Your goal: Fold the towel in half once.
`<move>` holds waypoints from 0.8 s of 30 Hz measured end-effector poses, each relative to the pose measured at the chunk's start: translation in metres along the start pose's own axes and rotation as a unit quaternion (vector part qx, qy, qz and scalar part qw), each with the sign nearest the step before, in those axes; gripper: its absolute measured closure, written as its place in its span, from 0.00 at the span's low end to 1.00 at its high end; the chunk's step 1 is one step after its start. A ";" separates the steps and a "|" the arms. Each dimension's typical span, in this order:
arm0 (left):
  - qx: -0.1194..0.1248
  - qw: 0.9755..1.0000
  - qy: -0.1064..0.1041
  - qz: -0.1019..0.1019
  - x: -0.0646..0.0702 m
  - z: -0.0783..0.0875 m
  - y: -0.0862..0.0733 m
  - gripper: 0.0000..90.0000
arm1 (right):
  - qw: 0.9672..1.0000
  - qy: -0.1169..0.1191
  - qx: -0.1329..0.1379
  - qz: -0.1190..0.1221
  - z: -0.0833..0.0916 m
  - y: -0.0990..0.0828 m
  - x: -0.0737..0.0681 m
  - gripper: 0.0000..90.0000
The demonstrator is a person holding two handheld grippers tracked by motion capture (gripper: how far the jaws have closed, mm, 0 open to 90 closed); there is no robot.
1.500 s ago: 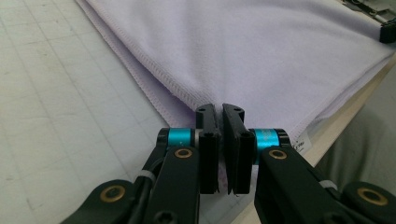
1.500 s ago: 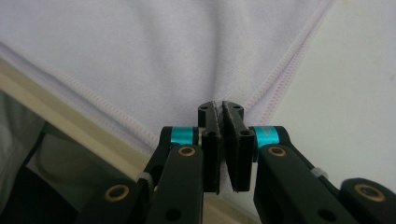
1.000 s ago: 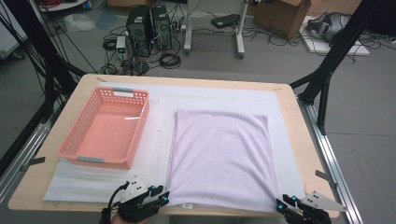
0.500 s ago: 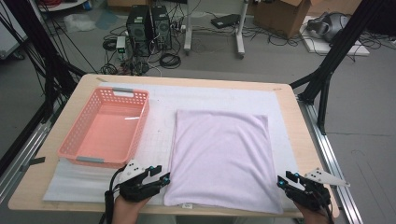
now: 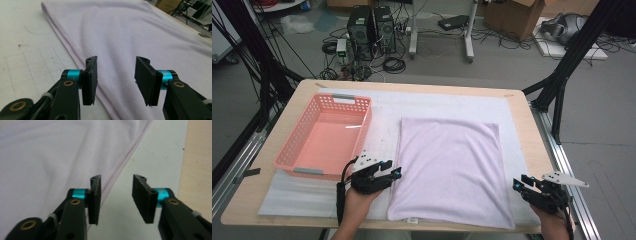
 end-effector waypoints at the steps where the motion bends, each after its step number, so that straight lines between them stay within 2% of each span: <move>1: -0.002 1.000 0.004 -0.003 -0.002 -0.003 0.001 0.65 | 1.000 0.000 -0.001 -0.005 -0.004 0.003 0.001 0.74; 3: -0.015 1.000 0.008 -0.014 -0.006 -0.012 0.003 0.74 | 1.000 0.000 0.000 -0.008 -0.013 0.008 0.001 0.80; 6: -0.027 0.999 0.021 -0.020 -0.014 -0.024 0.003 0.80 | 1.000 -0.001 -0.013 0.003 -0.032 0.016 -0.001 0.86; 9: -0.047 0.998 0.037 -0.011 -0.024 -0.037 0.002 0.79 | 1.000 -0.005 -0.027 0.007 -0.054 0.023 -0.004 0.86; 11: -0.056 0.997 0.049 -0.004 -0.031 -0.044 0.001 0.76 | 0.999 -0.016 -0.033 0.010 -0.067 0.028 -0.003 0.84; 13: -0.060 0.997 0.053 0.003 -0.034 -0.051 0.000 0.75 | 0.999 -0.025 -0.043 0.004 -0.077 0.029 -0.001 0.83; 14: -0.073 0.996 0.054 0.007 -0.034 -0.054 -0.003 0.75 | 0.998 -0.030 -0.051 0.007 -0.081 0.029 0.000 0.85; 15: -0.078 0.995 0.061 0.003 -0.034 -0.054 -0.004 0.78 | 0.998 -0.035 -0.052 0.010 -0.083 0.029 0.001 0.89; 17: -0.085 0.993 0.078 0.001 -0.036 -0.054 -0.005 0.95 | 0.998 -0.048 -0.049 0.014 -0.083 0.029 0.004 0.97; 18: -0.086 0.992 0.087 0.002 -0.038 -0.054 -0.005 0.96 | 0.997 -0.057 -0.049 0.021 -0.082 0.030 0.006 0.98; 20: -0.082 0.990 0.118 -0.002 -0.044 -0.051 -0.004 0.97 | 0.996 -0.075 -0.041 0.022 -0.081 0.031 0.011 0.98; 22: -0.079 0.989 0.122 0.023 -0.050 -0.049 -0.004 0.97 | 0.997 -0.068 -0.036 0.007 -0.081 0.030 0.013 0.97; 24: -0.078 0.989 0.126 0.021 -0.050 -0.049 -0.004 0.93 | 0.997 -0.063 -0.031 0.009 -0.079 0.032 0.012 0.90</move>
Point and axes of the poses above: each handheld gripper's, and its own axes: z roughly backward along the jaws, y roughly out of its top, x roughly to its right, the point moved 9 cm from there along -z, roughly forward along the jaws, and after that the axes turned 7 degrees about -z, right-handed, at the moved point
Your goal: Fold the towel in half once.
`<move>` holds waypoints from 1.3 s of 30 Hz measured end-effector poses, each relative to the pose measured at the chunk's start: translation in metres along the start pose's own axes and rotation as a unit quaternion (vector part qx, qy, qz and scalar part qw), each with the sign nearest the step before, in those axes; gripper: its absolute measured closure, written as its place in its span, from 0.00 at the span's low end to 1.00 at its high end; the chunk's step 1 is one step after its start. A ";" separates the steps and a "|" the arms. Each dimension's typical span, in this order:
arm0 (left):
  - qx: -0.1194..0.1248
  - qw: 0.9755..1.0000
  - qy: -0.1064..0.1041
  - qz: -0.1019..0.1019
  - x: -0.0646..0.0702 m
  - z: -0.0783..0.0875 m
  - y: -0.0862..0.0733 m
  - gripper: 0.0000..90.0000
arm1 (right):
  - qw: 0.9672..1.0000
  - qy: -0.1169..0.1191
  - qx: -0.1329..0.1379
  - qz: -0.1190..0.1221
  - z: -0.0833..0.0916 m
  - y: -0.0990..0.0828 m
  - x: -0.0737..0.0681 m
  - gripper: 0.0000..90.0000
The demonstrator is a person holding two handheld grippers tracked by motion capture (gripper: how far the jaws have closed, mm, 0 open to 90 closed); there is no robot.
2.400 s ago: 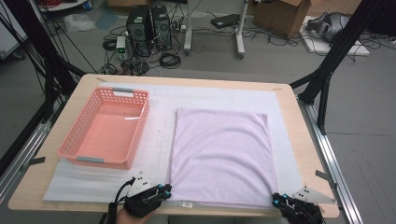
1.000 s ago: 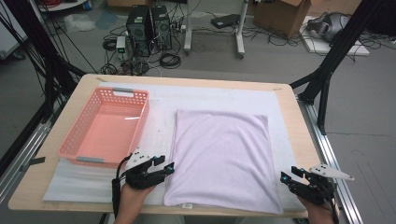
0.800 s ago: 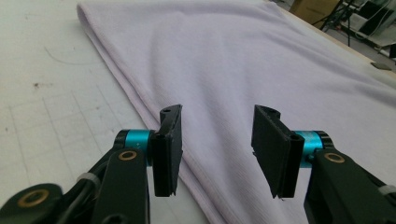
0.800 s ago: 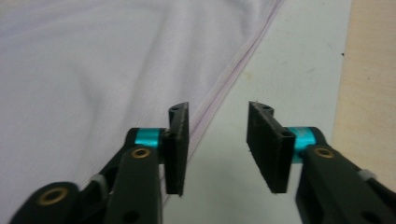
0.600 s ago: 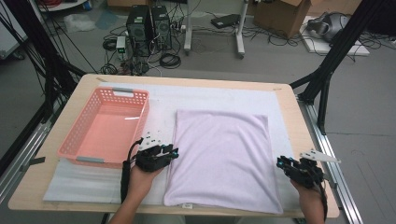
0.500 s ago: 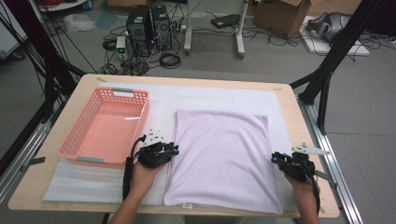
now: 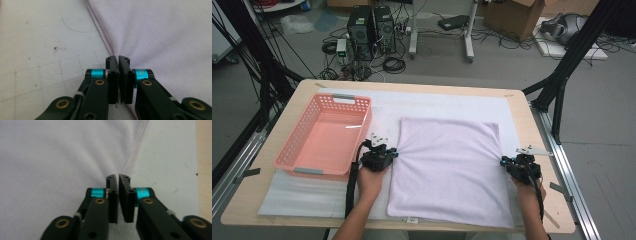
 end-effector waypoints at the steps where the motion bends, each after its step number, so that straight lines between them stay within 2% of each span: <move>1: 0.001 1.000 0.007 -0.003 -0.001 0.001 0.000 0.86 | 1.000 0.011 0.005 -0.007 0.002 0.001 -0.002 0.85; 2: 0.001 1.000 0.005 0.000 -0.002 0.002 0.000 0.79 | 1.000 0.021 0.010 -0.014 0.004 0.001 -0.003 0.80; 4: 0.004 1.000 -0.008 0.012 -0.003 0.005 0.000 0.71 | 0.999 0.031 0.014 -0.022 0.009 0.001 -0.004 0.77; 7: 0.010 1.000 -0.018 0.015 -0.004 0.005 0.001 0.62 | 0.999 0.031 0.009 -0.032 0.010 -0.001 0.001 0.72; 8: 0.018 0.999 -0.020 0.018 -0.004 0.004 0.003 0.62 | 0.999 0.028 0.010 -0.035 0.008 -0.001 0.003 0.70; 11: 0.048 0.998 -0.031 0.004 0.002 0.001 0.010 0.63 | 0.999 0.027 0.013 -0.036 0.005 0.003 0.005 0.70; 13: 0.051 0.998 -0.037 0.007 0.002 -0.003 0.014 0.66 | 0.999 0.031 0.012 -0.027 0.003 0.005 0.004 0.74; 14: 0.048 0.998 -0.040 0.000 0.002 -0.005 0.016 0.65 | 0.999 0.034 0.010 -0.021 0.001 0.006 0.004 0.76; 17: 0.061 0.997 -0.036 -0.015 -0.001 -0.012 0.033 0.64 | 0.999 0.040 0.005 -0.011 -0.004 0.009 0.004 0.77; 20: 0.048 0.998 -0.029 -0.017 -0.009 -0.025 0.045 0.64 | 0.999 0.044 0.006 -0.012 -0.009 0.013 0.006 0.77; 21: 0.040 0.999 -0.025 -0.013 -0.011 -0.031 0.047 0.65 | 0.999 0.045 0.006 -0.010 -0.010 0.014 0.007 0.77; 22: 0.047 0.999 -0.019 -0.009 -0.015 -0.036 0.049 0.65 | 0.999 0.046 0.010 -0.008 -0.011 0.016 0.007 0.77; 23: 0.036 0.999 -0.015 0.004 -0.018 -0.042 0.046 0.67 | 0.999 0.047 0.011 -0.011 -0.012 0.016 0.008 0.77; 25: -0.005 1.000 -0.019 -0.005 -0.018 -0.053 0.037 0.71 | 0.999 0.047 0.013 -0.011 -0.016 0.017 0.010 0.76; 26: -0.008 1.000 -0.011 -0.011 -0.018 -0.055 0.038 0.75 | 0.999 0.045 0.012 -0.013 -0.018 0.017 0.012 0.76; 28: -0.012 1.000 -0.011 -0.026 -0.016 -0.057 0.039 0.88 | 0.999 0.041 0.016 -0.019 -0.021 0.018 0.016 0.75; 29: -0.016 0.999 0.000 -0.030 -0.018 -0.057 0.041 0.93 | 0.999 0.037 0.018 -0.024 -0.022 0.019 0.018 0.75; 30: -0.018 0.999 0.009 -0.025 -0.020 -0.057 0.041 0.94 | 0.999 0.036 0.017 -0.027 -0.024 0.021 0.020 0.75; 31: -0.015 1.000 0.020 -0.008 -0.023 -0.057 0.042 0.94 | 0.999 0.034 0.017 -0.028 -0.025 0.023 0.021 0.75; 33: -0.012 1.000 0.023 0.012 -0.024 -0.058 0.042 0.94 | 0.999 0.032 0.020 -0.032 -0.027 0.030 0.023 0.74; 35: -0.013 1.000 0.028 0.006 -0.025 -0.057 0.041 0.91 | 0.999 0.034 0.025 -0.034 -0.029 0.039 0.023 0.71; 37: -0.014 0.999 0.026 0.014 -0.025 -0.054 0.039 0.86 | 0.999 0.036 0.021 -0.035 -0.033 0.044 0.021 0.67; 39: -0.011 1.000 0.026 0.013 -0.025 -0.051 0.036 0.83 | 0.999 0.034 0.014 -0.030 -0.042 0.048 0.019 0.67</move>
Point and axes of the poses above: each handheld gripper's, and its own axes: z roughly backward along the jaws, y roughly out of its top, x roughly to its right, the point moved 9 cm from there along -z, roughly forward along the jaws, and after that the axes turned 7 degrees about -z, right-handed, at the moved point
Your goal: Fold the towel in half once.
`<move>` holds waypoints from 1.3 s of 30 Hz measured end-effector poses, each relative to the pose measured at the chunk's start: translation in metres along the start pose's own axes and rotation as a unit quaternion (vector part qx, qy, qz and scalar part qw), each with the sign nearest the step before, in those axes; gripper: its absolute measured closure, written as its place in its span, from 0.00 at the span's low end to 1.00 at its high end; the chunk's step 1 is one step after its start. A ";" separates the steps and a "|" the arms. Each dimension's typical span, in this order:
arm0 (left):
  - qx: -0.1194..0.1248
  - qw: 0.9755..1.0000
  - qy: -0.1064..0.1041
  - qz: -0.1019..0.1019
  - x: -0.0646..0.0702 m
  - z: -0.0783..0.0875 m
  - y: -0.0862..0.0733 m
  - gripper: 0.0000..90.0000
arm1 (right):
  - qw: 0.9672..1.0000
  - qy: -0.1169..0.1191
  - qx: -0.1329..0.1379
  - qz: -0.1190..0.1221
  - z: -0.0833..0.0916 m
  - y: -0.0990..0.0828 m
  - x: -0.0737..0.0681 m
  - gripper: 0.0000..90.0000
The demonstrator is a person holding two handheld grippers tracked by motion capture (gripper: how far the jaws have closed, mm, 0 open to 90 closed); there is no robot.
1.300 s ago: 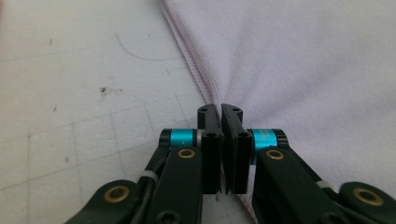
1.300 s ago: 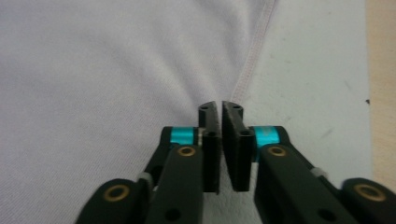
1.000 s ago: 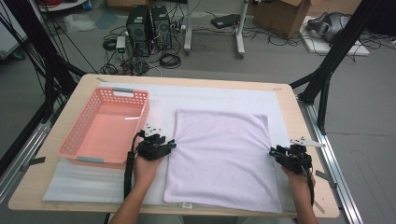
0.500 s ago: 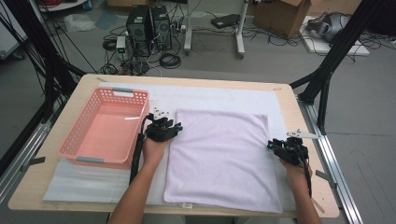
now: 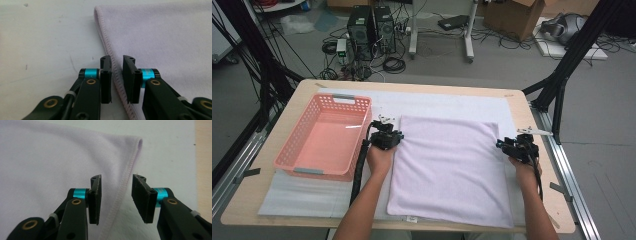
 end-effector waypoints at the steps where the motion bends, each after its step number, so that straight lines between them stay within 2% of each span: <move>1: 0.000 1.000 -0.001 0.000 -0.001 0.002 -0.001 0.81 | 1.000 -0.003 -0.007 0.003 -0.005 -0.002 0.000 0.68; 2: -0.001 1.000 0.000 0.002 -0.002 0.004 -0.002 0.80 | 1.000 -0.007 -0.025 0.007 -0.011 -0.006 0.002 0.69; 4: 0.002 1.000 -0.006 0.010 -0.004 0.008 -0.005 0.78 | 1.000 -0.017 -0.019 0.004 -0.013 -0.006 0.005 0.76; 6: 0.009 1.000 -0.014 0.007 -0.003 0.012 -0.007 0.76 | 0.999 -0.050 -0.012 0.001 -0.011 -0.004 0.013 0.75; 8: 0.022 0.999 -0.027 0.002 0.000 0.017 -0.007 0.70 | 0.999 -0.041 -0.012 -0.022 -0.010 -0.004 0.015 0.73; 9: 0.035 0.999 -0.033 0.002 0.001 0.020 -0.006 0.66 | 0.999 -0.041 -0.010 -0.020 -0.008 -0.004 0.016 0.71; 11: 0.053 0.997 -0.048 0.007 0.003 0.026 -0.005 0.57 | 1.000 -0.025 0.001 -0.018 0.000 -0.001 0.012 0.66; 12: 0.059 0.996 -0.063 0.009 0.006 0.029 -0.005 0.53 | 1.000 -0.020 0.004 -0.013 0.005 0.001 0.011 0.62; 13: 0.062 0.994 -0.086 0.010 0.010 0.032 -0.004 0.50 | 1.000 -0.011 0.008 -0.011 0.011 0.002 0.009 0.59; 14: 0.067 0.991 -0.114 0.011 0.015 0.037 -0.003 0.48 | 1.000 0.008 0.011 -0.013 0.018 0.002 0.005 0.55; 15: 0.073 0.989 -0.126 0.003 0.020 0.041 -0.002 0.46 | 0.999 0.038 0.015 -0.017 0.024 0.002 0.001 0.53; 16: 0.090 0.988 -0.129 -0.006 0.023 0.047 0.000 0.44 | 0.998 0.061 0.012 -0.014 0.030 0.000 -0.004 0.50; 17: 0.105 0.985 -0.135 -0.012 0.026 0.052 0.002 0.44 | 0.997 0.072 0.011 0.000 0.036 -0.002 -0.007 0.47; 19: 0.114 0.983 -0.146 -0.013 0.031 0.059 0.002 0.38 | 0.995 0.100 0.009 0.015 0.049 -0.009 -0.014 0.43; 21: 0.111 0.981 -0.158 -0.018 0.035 0.065 0.000 0.34 | 0.994 0.105 0.014 0.036 0.061 -0.015 -0.018 0.39; 23: 0.112 0.980 -0.166 -0.023 0.039 0.069 -0.002 0.26 | 0.993 0.106 0.026 0.047 0.071 -0.020 -0.020 0.34; 24: 0.122 0.978 -0.169 -0.027 0.040 0.073 -0.002 0.26 | 0.993 0.106 0.032 0.049 0.076 -0.022 -0.022 0.33; 25: 0.128 0.978 -0.164 -0.029 0.042 0.076 -0.002 0.25 | 0.992 0.104 0.038 0.053 0.080 -0.025 -0.022 0.31; 27: 0.137 0.976 -0.165 -0.036 0.044 0.082 -0.005 0.19 | 0.992 0.095 0.046 0.061 0.087 -0.030 -0.023 0.26; 31: 0.148 0.973 -0.174 -0.039 0.047 0.092 -0.010 0.23 | 0.991 0.089 0.072 0.072 0.098 -0.033 -0.029 0.21; 32: 0.155 0.971 -0.178 -0.038 0.048 0.094 -0.010 0.23 | 0.990 0.088 0.081 0.076 0.100 -0.033 -0.030 0.21; 34: 0.161 0.970 -0.180 -0.037 0.048 0.097 -0.011 0.23 | 0.989 0.087 0.083 0.085 0.101 -0.034 -0.032 0.20; 35: 0.161 0.969 -0.182 -0.036 0.048 0.098 -0.011 0.23 | 0.989 0.087 0.083 0.087 0.101 -0.033 -0.032 0.20; 39: 0.156 0.971 -0.176 -0.045 0.047 0.097 -0.013 0.23 | 0.989 0.088 0.082 0.085 0.099 -0.035 -0.032 0.20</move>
Point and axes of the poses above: each handheld gripper's, and its own axes: z roughly backward along the jaws, y roughly out of its top, x roughly to its right, the point moved 9 cm from there along -z, roughly forward along the jaws, and after that the axes turned 7 degrees about -z, right-handed, at the moved point
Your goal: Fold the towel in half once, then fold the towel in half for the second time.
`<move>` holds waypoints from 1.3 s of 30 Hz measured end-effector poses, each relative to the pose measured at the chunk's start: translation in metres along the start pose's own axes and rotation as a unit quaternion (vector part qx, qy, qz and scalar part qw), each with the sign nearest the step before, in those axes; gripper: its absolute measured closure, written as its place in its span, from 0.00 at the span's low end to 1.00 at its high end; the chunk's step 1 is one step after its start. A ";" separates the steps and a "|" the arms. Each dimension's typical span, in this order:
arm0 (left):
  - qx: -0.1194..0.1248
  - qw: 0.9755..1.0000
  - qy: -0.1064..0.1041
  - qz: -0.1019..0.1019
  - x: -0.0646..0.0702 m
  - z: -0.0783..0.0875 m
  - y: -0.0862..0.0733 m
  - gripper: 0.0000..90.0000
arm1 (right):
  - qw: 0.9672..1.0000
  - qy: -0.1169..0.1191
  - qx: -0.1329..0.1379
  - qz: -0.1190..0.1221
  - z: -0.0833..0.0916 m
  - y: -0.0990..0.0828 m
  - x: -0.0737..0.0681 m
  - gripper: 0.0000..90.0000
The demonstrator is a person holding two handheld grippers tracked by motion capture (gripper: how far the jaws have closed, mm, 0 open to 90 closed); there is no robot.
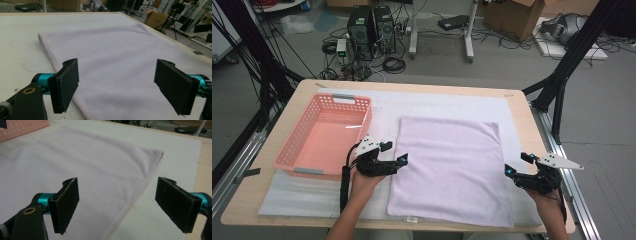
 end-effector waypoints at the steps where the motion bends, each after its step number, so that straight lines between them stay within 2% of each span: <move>1: 0.000 1.000 0.001 -0.001 0.000 0.000 0.000 0.23 | 1.000 0.001 -0.003 -0.003 0.000 -0.001 0.000 0.20; 4: 0.009 1.000 0.002 -0.003 -0.001 -0.002 0.002 0.22 | 1.000 -0.001 -0.007 -0.001 0.000 -0.004 0.000 0.20; 7: 0.032 0.999 0.007 -0.021 -0.002 -0.005 0.007 0.19 | 1.000 -0.002 -0.011 0.000 0.001 -0.006 0.001 0.20; 8: 0.025 0.999 0.007 -0.024 -0.002 -0.005 0.008 0.19 | 1.000 -0.001 -0.010 -0.002 0.001 -0.006 0.001 0.20; 10: -0.011 0.999 0.009 -0.034 -0.004 -0.009 0.007 0.20 | 1.000 -0.002 -0.008 -0.004 0.001 -0.006 0.002 0.20; 11: -0.015 0.999 0.013 -0.034 -0.004 -0.010 0.009 0.21 | 1.000 -0.003 -0.010 -0.006 0.000 -0.006 0.002 0.20; 13: -0.017 1.000 0.003 -0.023 -0.003 -0.013 0.014 0.21 | 1.000 -0.001 -0.011 -0.007 -0.002 -0.005 0.003 0.20; 14: -0.015 1.000 0.004 -0.024 -0.004 -0.015 0.016 0.20 | 1.000 -0.001 -0.013 -0.008 -0.004 -0.005 0.002 0.20; 18: -0.022 1.000 0.013 -0.017 -0.012 -0.024 0.023 0.20 | 1.000 -0.003 -0.024 -0.011 -0.014 -0.005 0.005 0.20; 23: -0.046 0.998 0.033 -0.020 -0.028 -0.038 0.026 0.21 | 0.998 -0.008 -0.047 -0.031 -0.033 -0.001 0.015 0.20; 24: -0.046 0.998 0.035 -0.014 -0.031 -0.041 0.025 0.22 | 0.998 -0.009 -0.055 -0.037 -0.037 -0.001 0.017 0.20; 29: -0.082 0.995 0.065 0.001 -0.052 -0.056 0.012 0.25 | 0.995 -0.022 -0.083 -0.051 -0.058 0.003 0.028 0.20; 33: -0.110 0.990 0.091 0.012 -0.064 -0.066 0.006 0.27 | 0.992 -0.037 -0.098 -0.065 -0.071 0.007 0.039 0.22; 34: -0.109 0.989 0.098 0.021 -0.068 -0.069 0.004 0.29 | 0.992 -0.041 -0.099 -0.069 -0.074 0.008 0.042 0.24; 35: -0.119 0.987 0.104 0.031 -0.071 -0.072 0.001 0.30 | 0.991 -0.048 -0.103 -0.072 -0.077 0.009 0.046 0.27; 37: -0.132 0.984 0.115 0.031 -0.075 -0.075 -0.003 0.30 | 0.991 -0.051 -0.099 -0.079 -0.080 0.011 0.049 0.37; 39: -0.148 0.980 0.129 0.029 -0.081 -0.079 -0.009 0.32 | 0.990 -0.058 -0.092 -0.089 -0.084 0.014 0.053 0.38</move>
Point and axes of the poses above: each handheld gripper's, and its own axes: z roughly backward along the jaws, y roughly out of its top, x roughly to its right, the point moved 9 cm from there along -z, roughly forward along the jaws, and after that the axes turned 7 degrees about -z, right-handed, at the moved point
